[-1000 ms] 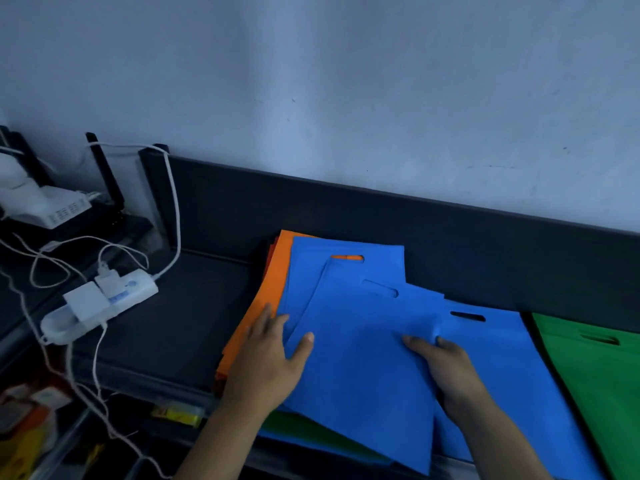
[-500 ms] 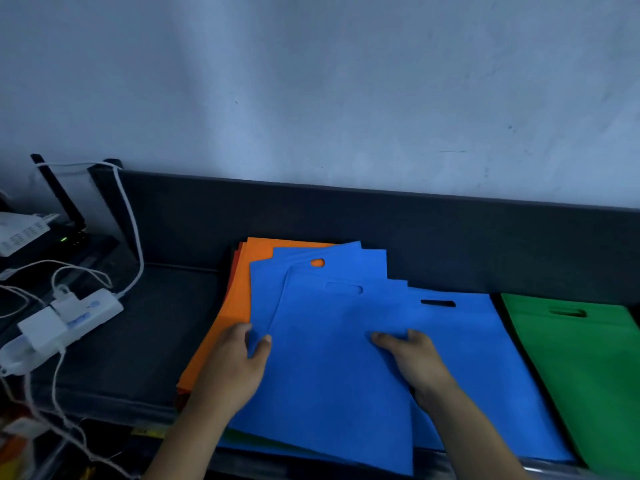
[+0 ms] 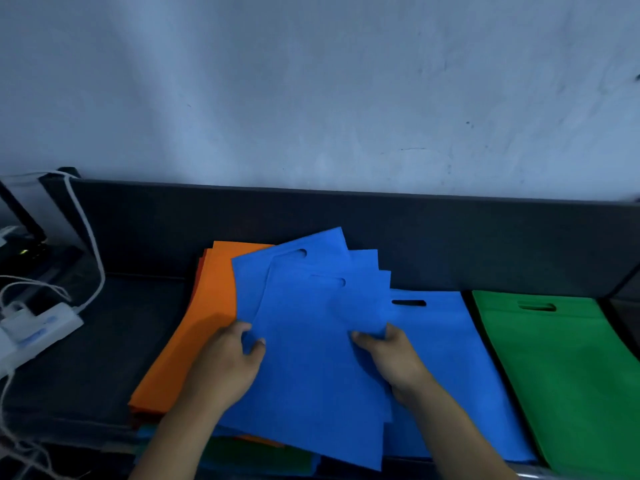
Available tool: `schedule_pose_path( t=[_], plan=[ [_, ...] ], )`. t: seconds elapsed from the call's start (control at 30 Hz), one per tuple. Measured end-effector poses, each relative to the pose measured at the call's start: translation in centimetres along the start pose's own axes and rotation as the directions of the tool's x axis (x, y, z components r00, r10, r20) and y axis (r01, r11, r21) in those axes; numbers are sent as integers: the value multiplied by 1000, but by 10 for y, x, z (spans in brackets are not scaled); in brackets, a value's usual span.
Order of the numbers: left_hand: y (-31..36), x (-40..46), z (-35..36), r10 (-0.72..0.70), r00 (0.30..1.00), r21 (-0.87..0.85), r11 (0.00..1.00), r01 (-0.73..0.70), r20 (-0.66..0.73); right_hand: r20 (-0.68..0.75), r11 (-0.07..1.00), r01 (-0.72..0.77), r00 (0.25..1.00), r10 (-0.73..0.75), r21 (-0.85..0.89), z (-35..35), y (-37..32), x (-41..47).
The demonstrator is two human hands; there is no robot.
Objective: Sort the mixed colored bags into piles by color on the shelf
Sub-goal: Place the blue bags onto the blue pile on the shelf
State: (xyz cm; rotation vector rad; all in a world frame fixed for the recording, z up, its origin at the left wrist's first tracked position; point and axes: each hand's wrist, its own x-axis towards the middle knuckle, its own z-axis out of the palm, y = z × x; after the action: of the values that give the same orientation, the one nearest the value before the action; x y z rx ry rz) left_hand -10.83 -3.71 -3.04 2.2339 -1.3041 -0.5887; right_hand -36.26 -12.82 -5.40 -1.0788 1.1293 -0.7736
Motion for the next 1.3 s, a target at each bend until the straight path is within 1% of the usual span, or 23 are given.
schedule_pose_path(
  t=[0.1,0.2,0.27,0.33,0.4,0.43,0.5,0.53,0.6,0.67,0.77,0.87,0.93,1.0,1.07,1.13,1.2,1.3],
  plan=[
    [15,2,7,-55,998,-205,978,51,-14,33,998,12,999,-14,60,-30,-9,-8],
    [40,0,14,-83,996,-411,909,61,-37,24,990,-27,999,23,135,-73,-20,-20],
    [63,-3,21,-62,998,-491,869,63,18,48,982,-67,997,59,176,-103,-28,-29],
    [84,-5,31,-6,997,-528,848,46,78,63,985,-111,993,104,135,-130,-33,-34],
    [101,-2,47,54,991,-492,871,12,119,32,992,-121,992,121,23,-156,-32,-33],
    [106,2,57,76,986,-437,899,-4,147,-2,995,-95,996,95,-31,-168,-28,-30],
    [117,5,73,110,972,-300,953,-44,209,-102,993,-9,995,-3,-116,-182,-21,-21],
    [121,7,80,109,964,-243,969,-48,241,-159,988,24,986,-48,-150,-187,-18,-17],
    [129,10,93,93,943,-183,983,-35,319,-237,968,40,966,-101,-247,-193,-13,-8],
    [136,10,99,59,922,-133,991,-8,384,-274,931,19,953,-126,-363,-195,-10,1],
    [141,12,107,-16,909,-68,997,48,417,-330,874,-30,932,-151,-485,-203,-7,12],
    [138,12,113,-65,927,-62,994,94,369,-356,831,-33,912,-202,-556,-214,0,22],
    [139,7,115,-96,947,-124,982,140,308,-385,829,-30,895,-226,-558,-219,3,28],
    [142,2,121,-134,967,-191,966,177,219,-417,849,-41,883,-216,-527,-218,2,31],
    [146,-5,127,-117,980,-179,973,145,158,-408,871,-39,893,-190,-491,-212,1,35],
    [151,-10,132,-129,976,-139,978,154,173,-396,884,-21,898,-189,-467,-206,3,39],
    [152,-10,135,-113,977,-165,976,143,180,-391,886,7,896,-212,-463,-205,7,42],
    [152,-9,138,-147,986,-226,961,161,77,-391,886,37,888,-241,-462,-211,4,36]
  ],
)
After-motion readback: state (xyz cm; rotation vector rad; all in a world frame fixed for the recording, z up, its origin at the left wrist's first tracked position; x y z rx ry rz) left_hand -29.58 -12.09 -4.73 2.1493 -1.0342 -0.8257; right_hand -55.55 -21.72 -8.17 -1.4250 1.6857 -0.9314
